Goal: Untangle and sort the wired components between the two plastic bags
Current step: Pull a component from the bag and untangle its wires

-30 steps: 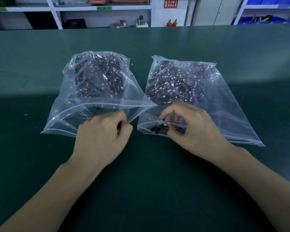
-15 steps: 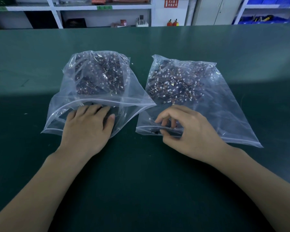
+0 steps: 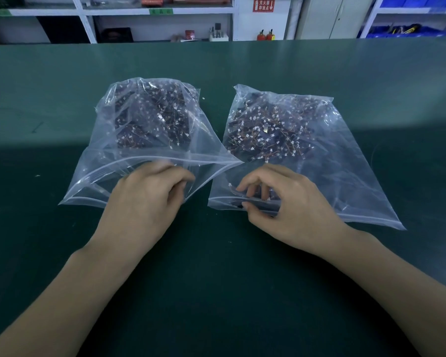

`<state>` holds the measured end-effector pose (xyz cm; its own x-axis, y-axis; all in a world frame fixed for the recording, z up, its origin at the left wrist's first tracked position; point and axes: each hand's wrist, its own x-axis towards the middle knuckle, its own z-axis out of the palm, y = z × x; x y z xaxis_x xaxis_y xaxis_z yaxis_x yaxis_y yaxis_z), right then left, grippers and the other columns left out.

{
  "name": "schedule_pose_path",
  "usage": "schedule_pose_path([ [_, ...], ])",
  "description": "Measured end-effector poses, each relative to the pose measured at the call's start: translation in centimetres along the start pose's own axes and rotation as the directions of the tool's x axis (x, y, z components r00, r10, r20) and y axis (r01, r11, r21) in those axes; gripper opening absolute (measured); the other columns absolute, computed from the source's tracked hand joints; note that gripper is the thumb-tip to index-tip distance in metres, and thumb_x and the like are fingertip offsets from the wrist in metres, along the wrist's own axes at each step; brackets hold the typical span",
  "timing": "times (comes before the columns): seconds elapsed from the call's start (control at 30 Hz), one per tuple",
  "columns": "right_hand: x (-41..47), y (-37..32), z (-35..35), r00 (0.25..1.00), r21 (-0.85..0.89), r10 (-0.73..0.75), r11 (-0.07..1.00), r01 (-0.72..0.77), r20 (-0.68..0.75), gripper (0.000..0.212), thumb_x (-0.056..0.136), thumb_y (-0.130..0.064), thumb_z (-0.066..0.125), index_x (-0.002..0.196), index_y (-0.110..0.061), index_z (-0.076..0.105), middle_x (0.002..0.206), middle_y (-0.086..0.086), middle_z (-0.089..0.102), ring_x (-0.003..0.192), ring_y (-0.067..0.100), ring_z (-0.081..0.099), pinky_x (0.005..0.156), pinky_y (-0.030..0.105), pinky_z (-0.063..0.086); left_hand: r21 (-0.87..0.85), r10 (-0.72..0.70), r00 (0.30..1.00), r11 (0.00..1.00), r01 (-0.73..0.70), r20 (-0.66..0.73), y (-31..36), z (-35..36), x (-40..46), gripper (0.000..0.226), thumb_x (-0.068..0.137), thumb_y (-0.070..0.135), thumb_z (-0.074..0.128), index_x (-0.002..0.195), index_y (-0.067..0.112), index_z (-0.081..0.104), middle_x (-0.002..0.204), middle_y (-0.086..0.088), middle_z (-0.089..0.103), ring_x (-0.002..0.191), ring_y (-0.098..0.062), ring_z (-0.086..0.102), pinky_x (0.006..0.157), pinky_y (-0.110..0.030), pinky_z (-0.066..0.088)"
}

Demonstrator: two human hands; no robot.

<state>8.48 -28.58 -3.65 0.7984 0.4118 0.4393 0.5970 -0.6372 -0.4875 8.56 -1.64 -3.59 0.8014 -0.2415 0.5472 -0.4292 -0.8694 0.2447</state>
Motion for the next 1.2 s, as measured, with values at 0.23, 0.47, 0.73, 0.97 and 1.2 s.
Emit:
schedule_pose_path([
  [0.23,0.0,0.1,0.5,0.999,0.158,0.044,0.986,-0.042,-0.009,0.029,0.095,-0.021,0.075,0.123,-0.025,0.069,0.102,-0.013,0.07,0.09,0.017,0.066,0.08,0.034,0.055,-0.202,0.214,0.971,0.951,-0.233,-0.111,3.4,0.3,-0.5,0.023,0.095,0.002,0.072,0.112,0.016,0.081,0.099,0.004,0.069,0.087,-0.015,0.066,0.075,-0.035,0.057],
  [0.47,0.2,-0.2,0.7,0.995,0.35,0.095,0.931,-0.102,0.037,0.018,0.105,-0.019,0.065,0.116,-0.017,0.079,0.098,-0.009,0.076,0.091,0.015,0.069,0.079,0.02,0.045,-0.371,0.223,0.971,0.898,-0.239,-0.084,5.1,0.6,-1.2,0.012,0.091,0.0,0.07,0.092,0.012,0.073,0.099,0.008,0.066,0.093,-0.013,0.067,0.08,-0.031,0.054],
  [0.73,0.3,-0.5,0.6,0.985,0.459,0.156,0.871,-0.175,0.08,0.015,0.1,-0.028,0.07,0.096,-0.016,0.078,0.086,-0.001,0.075,0.077,0.023,0.065,0.07,0.03,0.047,-0.368,0.206,0.966,0.895,-0.251,-0.159,5.0,0.6,-0.9,0.012,0.094,-0.002,0.069,0.096,0.009,0.073,0.104,0.006,0.067,0.098,-0.01,0.067,0.085,-0.021,0.052],
  [0.97,0.3,-0.3,0.7,0.991,0.414,0.119,0.901,-0.133,0.061,0.015,0.101,-0.032,0.066,0.098,-0.019,0.073,0.082,-0.009,0.075,0.078,0.017,0.07,0.071,0.024,0.046,-0.333,0.063,0.984,0.936,-0.116,-0.166,4.3,0.9,-1.0,0.019,0.1,0.028,0.075,0.117,0.023,0.07,0.105,0.019,0.063,0.092,-0.005,0.064,0.081,-0.022,0.051],
  [1.2,0.3,-0.1,0.6,0.995,0.404,0.1,0.909,-0.101,0.022,0.007,0.101,-0.021,0.072,0.098,-0.016,0.077,0.078,-0.011,0.075,0.076,0.008,0.07,0.072,0.011,0.043,-0.224,0.027,0.992,0.973,-0.054,-0.119,4.0,1.0,-0.8,0.026,0.102,0.042,0.065,0.088,0.022,0.073,0.082,0.017,0.062,0.077,-0.016,0.056,0.064,-0.039,0.047],
])
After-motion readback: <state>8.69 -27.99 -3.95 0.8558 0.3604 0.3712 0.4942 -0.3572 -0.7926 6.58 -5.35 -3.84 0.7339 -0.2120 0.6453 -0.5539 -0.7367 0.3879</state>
